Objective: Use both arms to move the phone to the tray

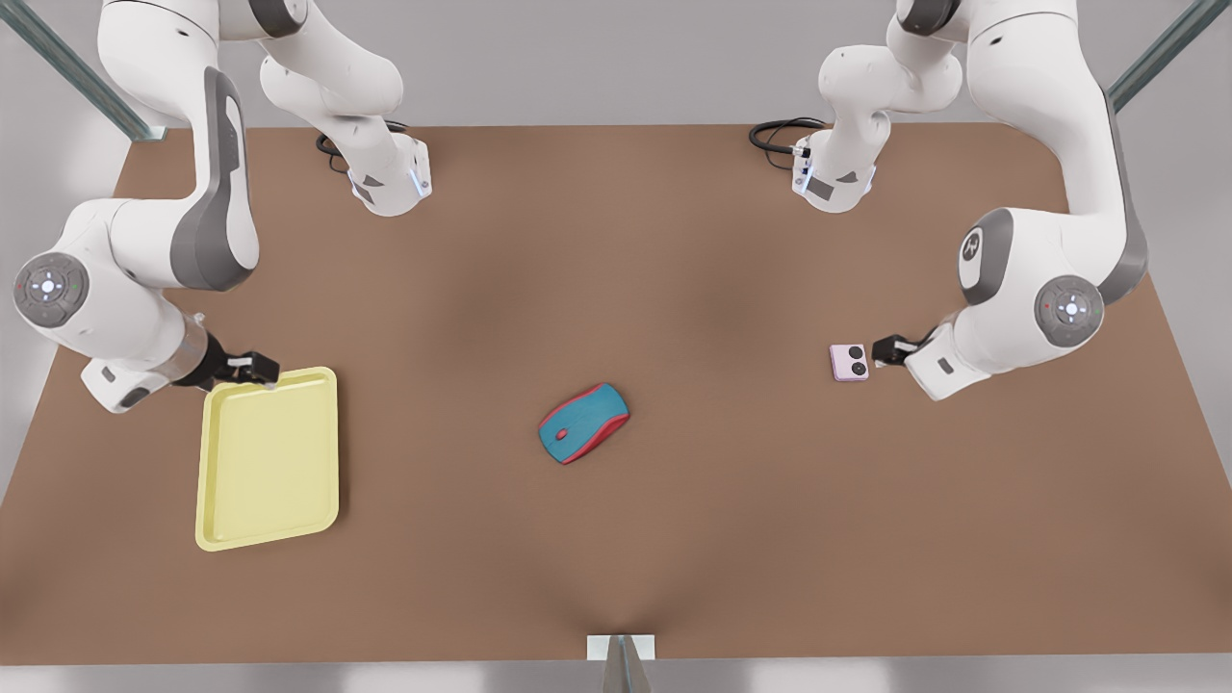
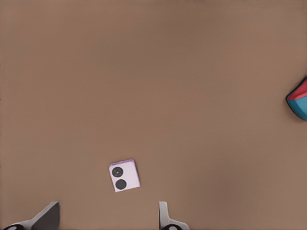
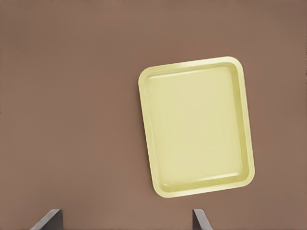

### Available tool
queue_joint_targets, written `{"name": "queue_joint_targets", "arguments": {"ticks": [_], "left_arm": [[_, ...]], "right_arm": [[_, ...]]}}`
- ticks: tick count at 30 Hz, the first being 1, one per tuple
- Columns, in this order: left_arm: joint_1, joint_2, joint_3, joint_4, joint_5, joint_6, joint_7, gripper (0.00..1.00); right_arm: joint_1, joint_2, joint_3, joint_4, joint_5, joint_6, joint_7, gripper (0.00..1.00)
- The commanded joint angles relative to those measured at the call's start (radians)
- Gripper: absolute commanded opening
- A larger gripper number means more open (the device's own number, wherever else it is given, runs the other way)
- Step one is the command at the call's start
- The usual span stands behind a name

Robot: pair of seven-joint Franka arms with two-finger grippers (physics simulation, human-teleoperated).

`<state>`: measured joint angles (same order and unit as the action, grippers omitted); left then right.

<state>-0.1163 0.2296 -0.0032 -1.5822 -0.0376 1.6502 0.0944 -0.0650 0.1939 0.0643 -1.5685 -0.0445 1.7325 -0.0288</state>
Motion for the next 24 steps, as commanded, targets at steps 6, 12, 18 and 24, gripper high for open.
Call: {"name": "queue_joint_targets", "arguments": {"ticks": [6, 12, 18, 24], "left_arm": [[0.007, -0.15, 0.038, -0.373, 0.002, 0.204, 0.022, 1.0], [-0.002, -0.069, 0.034, -0.555, 0.002, 0.516, -0.108, 1.0], [-0.02, 0.042, 0.034, -0.679, 0.001, 0.804, -0.119, 1.0], [-0.019, 0.076, 0.043, -0.731, 0.004, 0.898, -0.116, 1.0]], "right_arm": [[0.002, -0.001, 0.0, 0.001, 0.002, 0.081, -0.02, 1.0], [0.001, -0.001, 0.0, 0.001, 0.002, 0.081, -0.022, 1.0], [-0.001, 0.001, 0.0, -0.001, 0.018, 0.079, -0.022, 1.0], [0.002, 0.007, 0.0, 0.001, 0.02, 0.081, -0.023, 1.0]]}}
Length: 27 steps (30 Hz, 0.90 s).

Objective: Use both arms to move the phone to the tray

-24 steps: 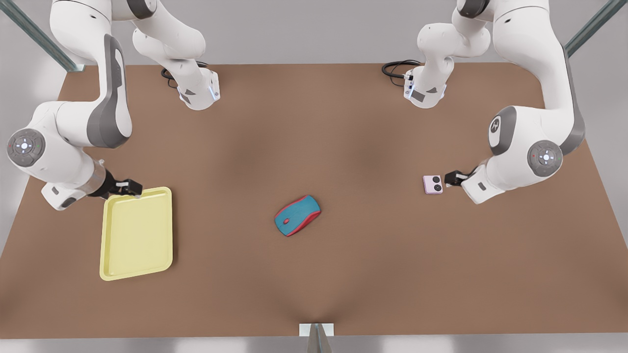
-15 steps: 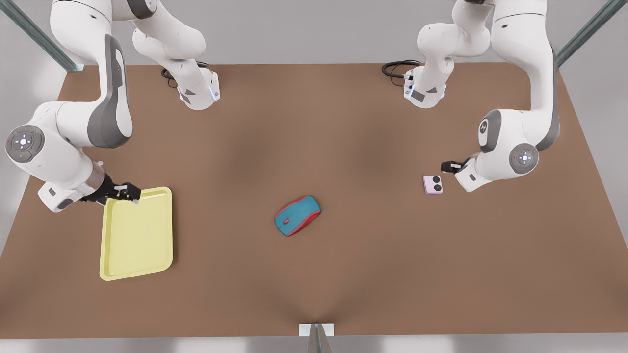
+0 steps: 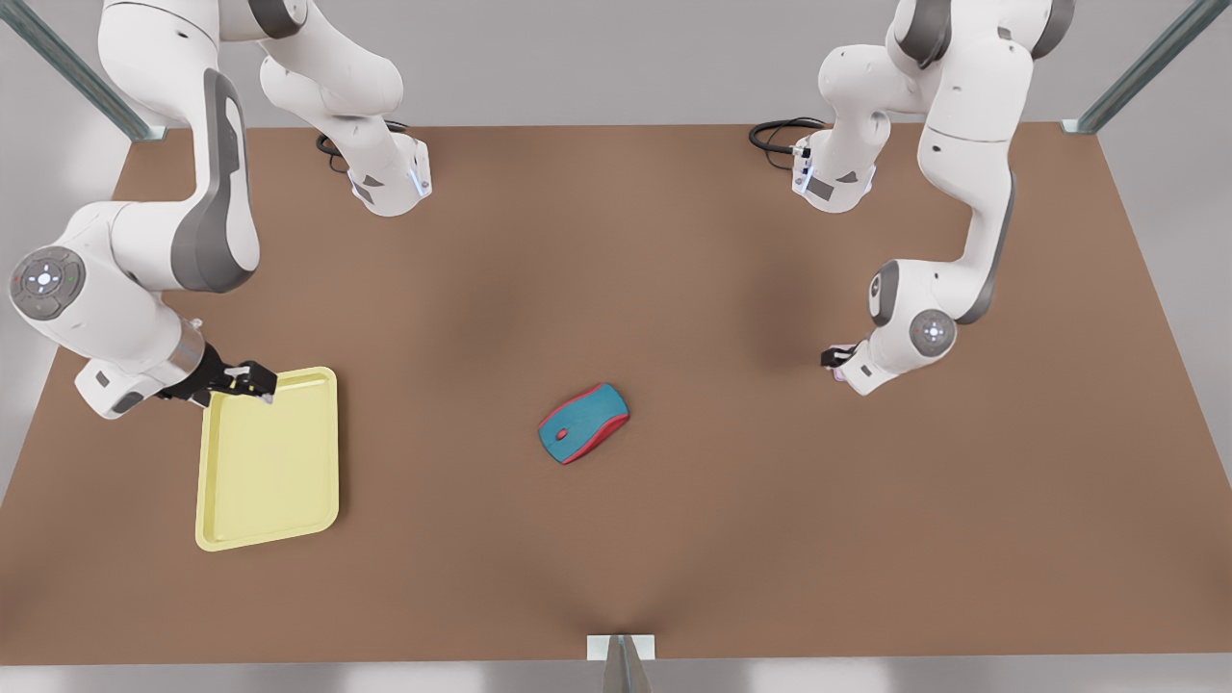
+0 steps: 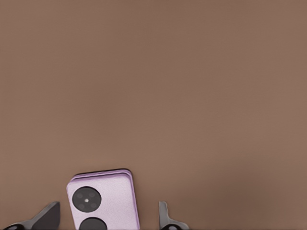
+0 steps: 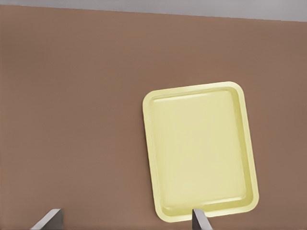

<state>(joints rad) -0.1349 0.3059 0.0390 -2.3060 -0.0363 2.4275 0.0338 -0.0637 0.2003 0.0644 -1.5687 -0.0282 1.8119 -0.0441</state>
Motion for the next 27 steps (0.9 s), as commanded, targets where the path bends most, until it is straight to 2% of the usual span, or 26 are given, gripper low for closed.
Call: {"name": "queue_joint_targets", "arguments": {"ticks": [1, 3, 12, 25, 26, 27], "left_arm": [[0.001, 0.01, 0.002, -0.012, 0.007, 0.127, -0.051, 1.0], [0.003, 0.01, 0.033, -0.013, 0.058, 0.127, -0.051, 1.0], [-0.002, 0.073, 0.025, -0.015, 0.058, 0.156, -0.091, 1.0], [-0.002, 0.09, 0.024, -0.018, 0.058, 0.157, -0.092, 1.0], [-0.002, 0.088, 0.024, -0.018, 0.058, 0.157, -0.092, 0.99], [-0.002, 0.087, 0.024, -0.018, 0.058, 0.157, -0.094, 0.9]], "right_arm": [[0.001, 0.001, 0.0, 0.001, 0.004, 0.001, -0.008, 1.0], [0.001, 0.001, 0.0, 0.001, 0.002, 0.001, -0.01, 1.0], [-0.001, 0.001, 0.0, 0.001, 0.002, 0.001, -0.01, 1.0], [-0.001, 0.004, 0.0, 0.001, 0.004, 0.001, -0.011, 1.0], [-0.001, 0.002, 0.0, 0.001, 0.004, 0.001, -0.01, 1.0], [-0.001, 0.002, 0.0, 0.001, 0.004, 0.001, -0.011, 1.0]]}}
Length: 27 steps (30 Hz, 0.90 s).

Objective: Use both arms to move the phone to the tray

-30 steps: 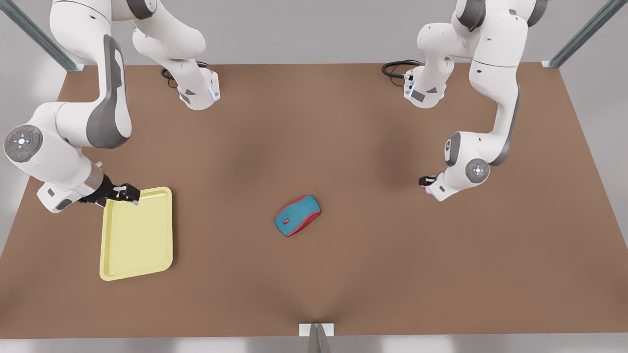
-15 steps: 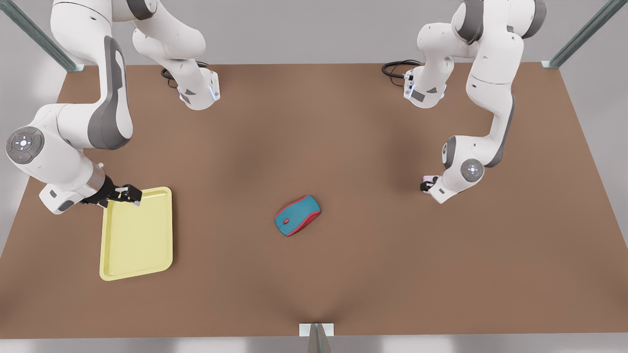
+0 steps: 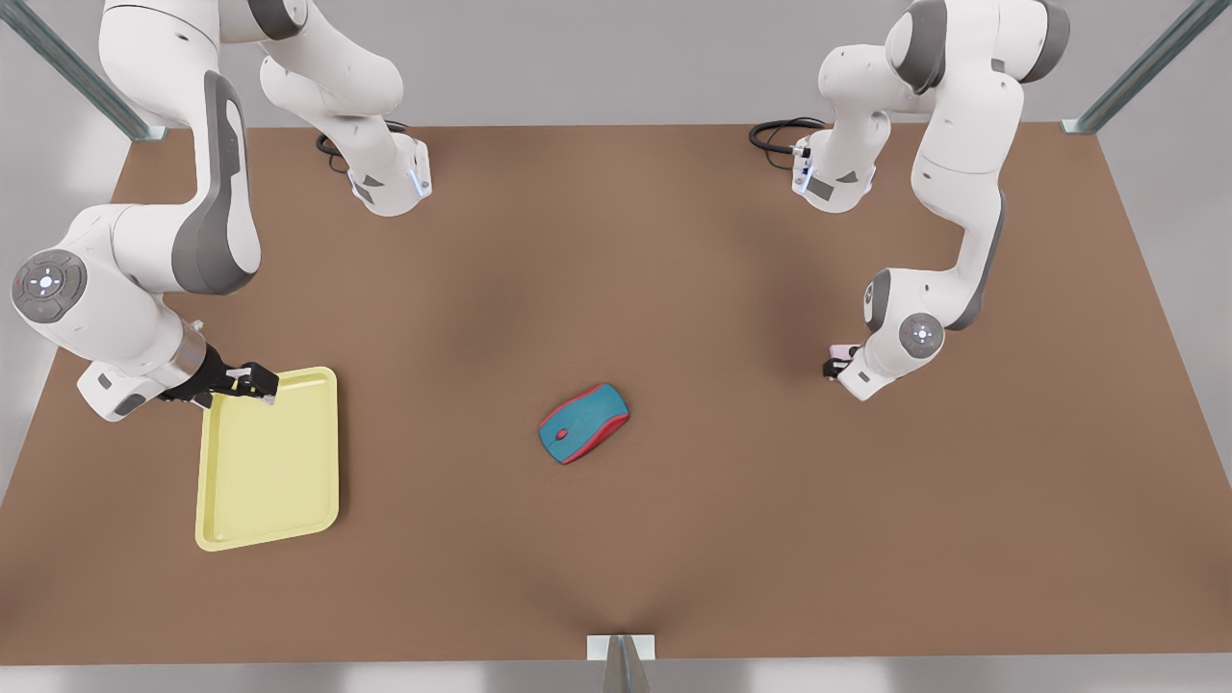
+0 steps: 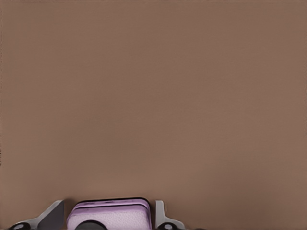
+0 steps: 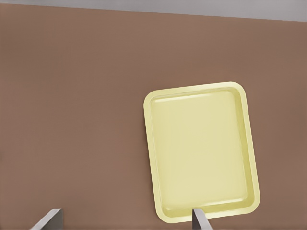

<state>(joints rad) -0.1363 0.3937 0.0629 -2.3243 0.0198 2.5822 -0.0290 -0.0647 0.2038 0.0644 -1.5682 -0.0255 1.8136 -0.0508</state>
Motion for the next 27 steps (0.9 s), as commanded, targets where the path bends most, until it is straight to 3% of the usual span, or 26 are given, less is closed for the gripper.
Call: {"name": "queue_joint_targets", "arguments": {"ticks": [1, 13, 20, 27], "left_arm": [[0.0, -0.004, 0.0, 0.0, 0.0, 0.003, -0.031, 0.79], [0.0, -0.05, -0.003, 0.029, 0.0, -0.077, -0.031, 0.77], [-0.009, -0.035, -0.094, 0.23, -0.001, -0.26, -0.164, 0.77], [-0.037, -0.032, -0.094, 0.266, 0.0, -0.303, -0.196, 0.77]], "right_arm": [[0.0, -0.001, 0.0, 0.001, 0.001, 0.0, -0.004, 1.0], [0.0, 0.0, 0.0, 0.002, 0.001, 0.0, -0.003, 1.0], [-0.001, 0.0, 0.0, 0.001, 0.003, 0.0, -0.004, 1.0], [-0.001, 0.0, 0.0, 0.002, 0.003, 0.0, -0.004, 1.0]]}}
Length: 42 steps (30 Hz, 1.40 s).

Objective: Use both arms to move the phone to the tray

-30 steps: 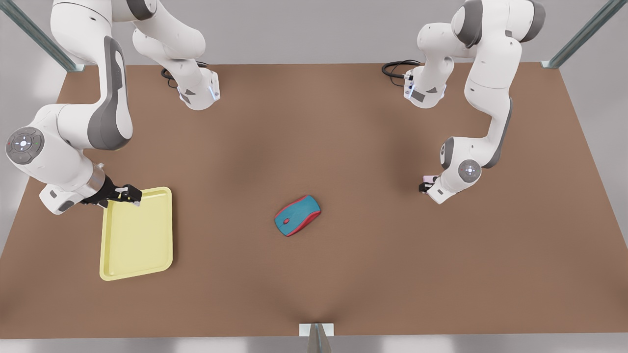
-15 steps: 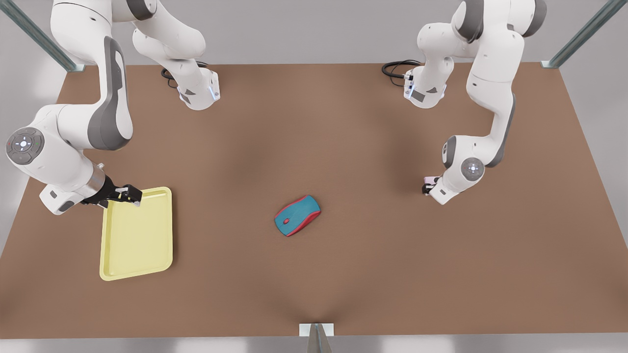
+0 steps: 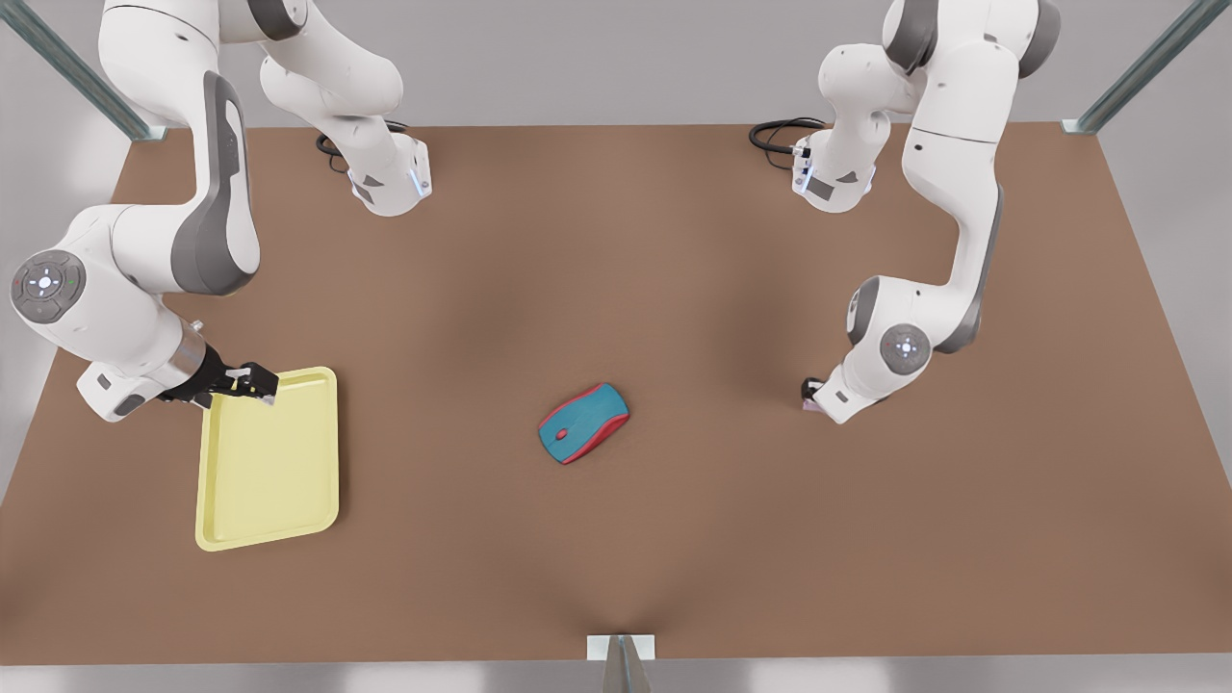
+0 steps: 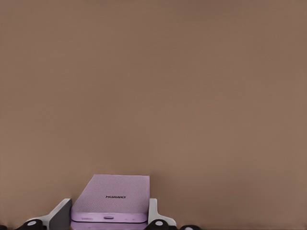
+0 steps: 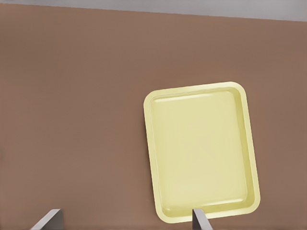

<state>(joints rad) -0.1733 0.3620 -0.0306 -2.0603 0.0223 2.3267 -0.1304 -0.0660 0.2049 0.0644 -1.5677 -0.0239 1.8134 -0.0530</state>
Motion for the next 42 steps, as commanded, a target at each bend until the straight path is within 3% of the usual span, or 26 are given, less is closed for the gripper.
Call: {"name": "queue_joint_targets", "arguments": {"ticks": [1, 6, 8, 12, 14, 20, 25, 29, 35, 36, 37, 42], "left_arm": [[0.0, 0.0, 0.0, 0.003, -0.004, -0.047, -0.095, 0.77], [-0.046, 0.002, 0.0, 0.089, -0.002, -0.136, -0.164, 0.77], [-0.132, 0.002, -0.002, 0.173, -0.013, -0.23, -0.296, 0.77], [-0.176, 0.055, -0.17, 0.322, -0.025, -0.283, -0.61, 0.77], [-0.235, 0.094, -0.19, 0.39, -0.027, -0.287, -0.721, 0.77], [-0.514, 0.347, -0.186, 0.785, -0.041, -0.34, -1.043, 0.77], [-0.627, 0.557, -0.172, 1.1, -0.033, -0.326, -1.061, 0.77], [-0.687, 0.683, -0.146, 1.181, -0.025, -0.17, -1.052, 0.78], [-0.71, 0.738, -0.147, 1.189, -0.024, -0.032, -1.057, 0.79], [-0.716, 0.742, -0.146, 1.191, -0.022, -0.032, -1.055, 0.86], [-0.716, 0.742, -0.14, 1.191, -0.022, -0.023, -1.051, 1.0], [-0.697, 0.701, -0.154, 1.191, -0.038, -0.059, -1.06, 1.0]], "right_arm": [[0.0, -0.001, 0.0, 0.001, 0.001, 0.0, -0.002, 1.0], [0.002, 0.002, 0.0, 0.006, 0.001, 0.0, -0.002, 1.0], [0.0, 0.004, 0.0, 0.006, 0.001, 0.0, -0.002, 1.0], [0.002, 0.002, 0.0, 0.009, -0.002, -0.009, 0.001, 1.0], [0.009, 0.002, 0.0, 0.009, -0.002, -0.009, 0.01, 1.0], [0.009, 0.004, 0.002, 0.017, -0.008, 0.0, 0.004, 1.0], [0.009, 0.004, 0.002, 0.02, -0.008, -0.003, 0.005, 1.0], [0.008, 0.004, 0.002, 0.02, -0.008, -0.005, 0.004, 1.0], [0.005, 0.008, 0.002, 0.02, -0.007, -0.005, 0.007, 1.0], [0.006, 0.008, 0.002, 0.02, -0.007, -0.005, 0.007, 1.0], [0.005, 0.01, 0.0, 0.02, -0.007, -0.006, 0.005, 1.0], [0.0, 0.064, -0.003, 0.037, -0.016, -0.013, 0.004, 1.0]]}}
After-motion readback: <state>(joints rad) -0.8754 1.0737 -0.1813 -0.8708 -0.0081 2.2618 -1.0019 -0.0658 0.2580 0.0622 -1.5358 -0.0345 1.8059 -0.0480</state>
